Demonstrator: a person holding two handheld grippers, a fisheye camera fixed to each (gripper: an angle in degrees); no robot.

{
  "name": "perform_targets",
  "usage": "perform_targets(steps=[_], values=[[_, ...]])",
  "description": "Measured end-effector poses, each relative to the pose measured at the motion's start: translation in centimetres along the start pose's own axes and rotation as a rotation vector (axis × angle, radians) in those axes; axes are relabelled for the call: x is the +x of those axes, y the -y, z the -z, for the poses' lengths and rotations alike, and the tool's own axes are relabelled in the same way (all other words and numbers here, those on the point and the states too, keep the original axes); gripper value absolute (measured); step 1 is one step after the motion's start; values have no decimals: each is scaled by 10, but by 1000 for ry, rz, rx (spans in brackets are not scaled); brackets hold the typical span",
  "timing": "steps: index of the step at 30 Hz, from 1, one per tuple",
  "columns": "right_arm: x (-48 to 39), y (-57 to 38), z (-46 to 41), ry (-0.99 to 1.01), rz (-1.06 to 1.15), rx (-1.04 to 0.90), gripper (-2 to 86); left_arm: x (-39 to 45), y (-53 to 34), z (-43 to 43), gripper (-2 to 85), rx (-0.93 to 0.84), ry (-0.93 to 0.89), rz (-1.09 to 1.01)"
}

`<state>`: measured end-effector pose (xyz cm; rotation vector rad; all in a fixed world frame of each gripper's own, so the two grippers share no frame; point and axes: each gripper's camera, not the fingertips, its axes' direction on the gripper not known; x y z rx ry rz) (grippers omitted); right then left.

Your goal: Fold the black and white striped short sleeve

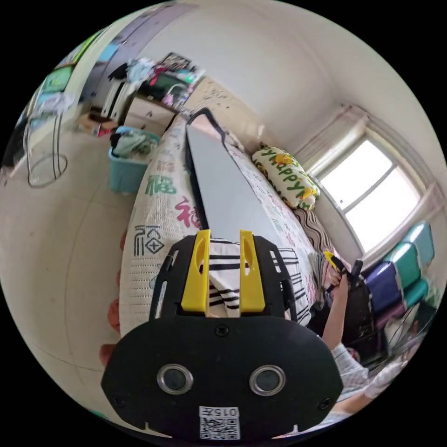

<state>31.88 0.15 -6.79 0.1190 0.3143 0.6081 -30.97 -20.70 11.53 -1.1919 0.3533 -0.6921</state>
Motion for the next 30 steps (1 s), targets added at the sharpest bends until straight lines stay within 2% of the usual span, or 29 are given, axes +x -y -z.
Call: perform_targets(steps=[3,4,6,10,15,20,28,30], values=[[23,-3,-35,18,-68,-16,98,-40,0,-33,98,-31,-23,65],[35,-1,-47,9,-112,-48,101,-48,11,-45,100,-107,-36,85],[50,0,-58,0,-159,-73,103,-47,24,-50,103,-135,-62,45],[73,-1,-87,-50,-206,-162,105,-43,39,-69,104,-204,28,-11],[72,-2,-109,-66,-182,-243,92,-54,45,-75,86,-186,0,25],[75,-10,-110,-9,-215,-180,30,-52,47,-71,38,-164,-16,10],[66,-20,-105,-10,-268,-76,7,-48,49,-47,0,-66,-36,14],[57,-20,-107,-45,-250,-75,7,-43,49,-50,-2,-66,16,8]])
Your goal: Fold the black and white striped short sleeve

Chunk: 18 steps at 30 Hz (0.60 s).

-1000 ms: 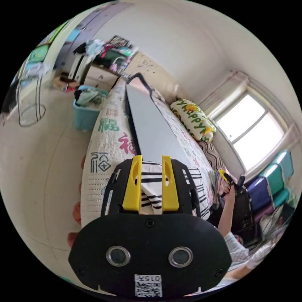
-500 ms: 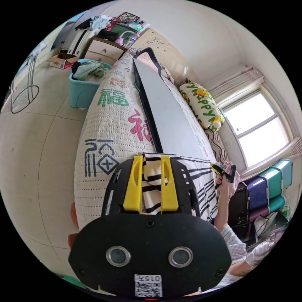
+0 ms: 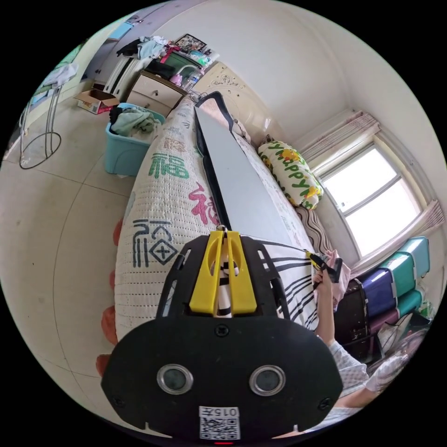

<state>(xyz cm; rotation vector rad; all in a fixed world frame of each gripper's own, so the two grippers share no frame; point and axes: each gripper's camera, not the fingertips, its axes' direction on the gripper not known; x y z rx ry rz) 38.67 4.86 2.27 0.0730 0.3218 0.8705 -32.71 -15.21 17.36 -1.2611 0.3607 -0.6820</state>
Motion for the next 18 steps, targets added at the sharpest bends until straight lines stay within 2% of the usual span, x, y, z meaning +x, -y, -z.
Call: perform_targets(steps=[2,6,9,12,15,18], values=[[-15,-3,-12,-85,40,-34,9,7,-1,-16,-1,-49,93,-17],[-25,-12,-38,-166,61,-102,22,14,0,-23,5,-77,126,-32],[-30,-20,-31,-177,63,-66,40,16,-2,-13,16,-74,159,-41],[-53,-30,-5,-323,134,28,23,18,-7,9,26,-37,215,-51],[-107,-44,23,-343,302,102,16,19,-11,27,39,-10,170,-53],[-186,-72,36,-220,571,105,22,20,-16,31,51,11,108,-40]])
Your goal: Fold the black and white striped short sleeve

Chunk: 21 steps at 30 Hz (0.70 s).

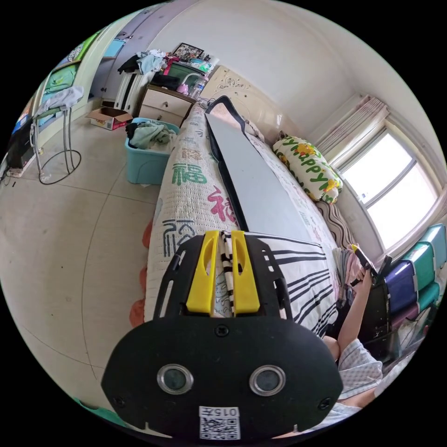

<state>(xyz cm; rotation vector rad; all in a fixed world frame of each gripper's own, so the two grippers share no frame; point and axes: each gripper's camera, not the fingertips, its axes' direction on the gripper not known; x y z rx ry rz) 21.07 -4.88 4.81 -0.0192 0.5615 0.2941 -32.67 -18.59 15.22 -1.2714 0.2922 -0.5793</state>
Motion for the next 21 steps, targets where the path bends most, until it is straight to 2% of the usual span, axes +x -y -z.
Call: perform_targets(steps=[4,6,8,11,18,21], values=[[-144,-17,4,252,379,3,37,7,0,-23,59,-61,-29,-1],[-205,-29,-9,342,506,-64,43,12,0,-33,62,-77,-14,0],[-273,-45,-28,418,638,-222,62,20,0,-44,69,-87,20,8],[-324,-62,-41,477,696,-336,96,27,0,-54,75,-109,63,5],[-370,-64,-61,523,645,-362,89,22,-3,-46,71,-81,56,27],[-399,-65,-75,452,693,-385,95,17,-3,-45,76,-103,28,30]])
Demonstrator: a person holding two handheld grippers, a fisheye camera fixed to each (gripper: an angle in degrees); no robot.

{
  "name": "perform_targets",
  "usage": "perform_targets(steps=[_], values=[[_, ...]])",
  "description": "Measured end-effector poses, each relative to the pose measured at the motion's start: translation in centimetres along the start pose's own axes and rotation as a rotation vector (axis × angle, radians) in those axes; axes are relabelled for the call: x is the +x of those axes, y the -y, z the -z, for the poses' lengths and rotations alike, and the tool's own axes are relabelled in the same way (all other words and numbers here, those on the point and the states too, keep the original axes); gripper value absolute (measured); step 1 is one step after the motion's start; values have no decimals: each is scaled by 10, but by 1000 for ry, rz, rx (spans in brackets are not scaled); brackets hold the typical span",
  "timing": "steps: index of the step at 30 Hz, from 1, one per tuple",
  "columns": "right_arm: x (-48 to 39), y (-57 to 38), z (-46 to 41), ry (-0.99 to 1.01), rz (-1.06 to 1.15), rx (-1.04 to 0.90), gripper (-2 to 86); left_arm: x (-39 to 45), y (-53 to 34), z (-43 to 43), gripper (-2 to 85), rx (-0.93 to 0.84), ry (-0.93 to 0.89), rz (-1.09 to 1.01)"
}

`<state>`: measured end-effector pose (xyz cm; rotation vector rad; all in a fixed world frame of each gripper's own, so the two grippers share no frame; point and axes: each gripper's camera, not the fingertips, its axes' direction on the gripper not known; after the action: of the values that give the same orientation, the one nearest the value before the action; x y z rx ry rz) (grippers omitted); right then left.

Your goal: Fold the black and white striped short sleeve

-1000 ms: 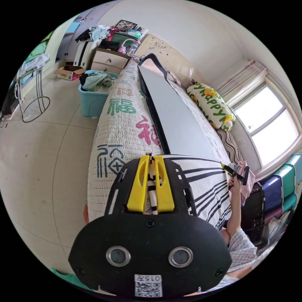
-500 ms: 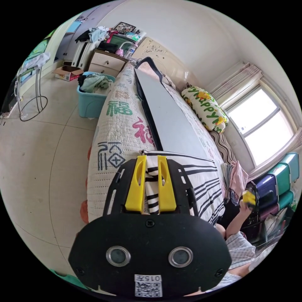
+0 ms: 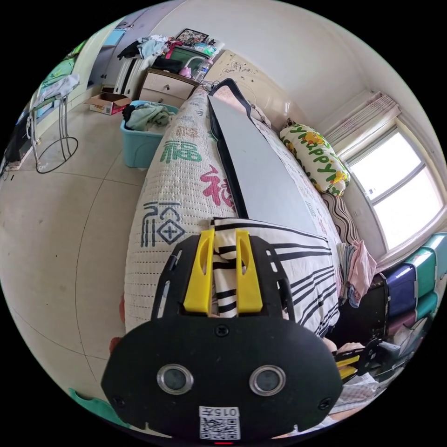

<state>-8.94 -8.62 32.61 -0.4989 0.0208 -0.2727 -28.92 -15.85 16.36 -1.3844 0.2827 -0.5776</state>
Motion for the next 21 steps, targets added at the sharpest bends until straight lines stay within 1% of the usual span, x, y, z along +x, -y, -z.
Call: perform_targets(steps=[3,5,10,13,17,21], values=[[-11,13,-21,-48,21,-45,101,-4,-1,3,78,4,-22,4],[-14,21,-29,-79,17,-59,89,-6,-1,1,79,-7,-36,2],[-12,27,-38,-43,-22,-54,64,-5,0,-4,79,-29,-43,-10],[-12,28,-42,-17,-40,-51,56,1,0,-6,73,-36,-1,-37],[-28,33,-48,-85,-2,-78,53,18,2,-11,70,-65,86,-106],[-42,34,-52,-140,5,-87,55,25,1,-17,71,-82,124,-133]])
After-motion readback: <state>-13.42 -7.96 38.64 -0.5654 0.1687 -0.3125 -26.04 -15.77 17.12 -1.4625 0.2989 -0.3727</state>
